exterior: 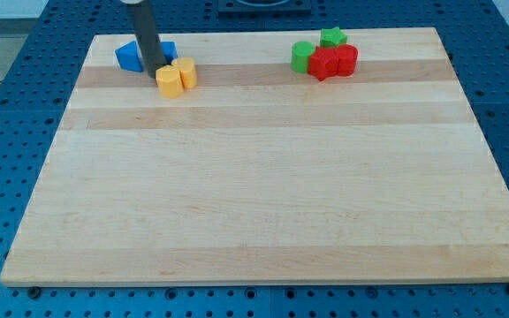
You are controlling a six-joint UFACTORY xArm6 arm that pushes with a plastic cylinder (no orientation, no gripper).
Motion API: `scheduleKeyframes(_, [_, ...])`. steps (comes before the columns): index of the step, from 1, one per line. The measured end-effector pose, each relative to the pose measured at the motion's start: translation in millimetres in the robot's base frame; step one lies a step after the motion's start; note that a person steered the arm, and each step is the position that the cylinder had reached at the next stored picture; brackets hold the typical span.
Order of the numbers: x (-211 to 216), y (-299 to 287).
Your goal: Slightly move the red blocks towards the right
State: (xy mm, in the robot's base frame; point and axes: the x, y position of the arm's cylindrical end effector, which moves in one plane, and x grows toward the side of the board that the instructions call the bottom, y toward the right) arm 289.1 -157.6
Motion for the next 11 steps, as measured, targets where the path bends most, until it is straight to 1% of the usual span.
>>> scheduleKeyframes(1, [0, 44])
scheduleKeyframes(4, [1, 201])
scheduleKeyframes(5, [1, 237])
scheduleKeyframes(7, [1, 256])
scheduleKeyframes(9, [-20, 256])
scheduleKeyframes(10, [-22, 242])
scheduleKeyframes(11, [-28, 203])
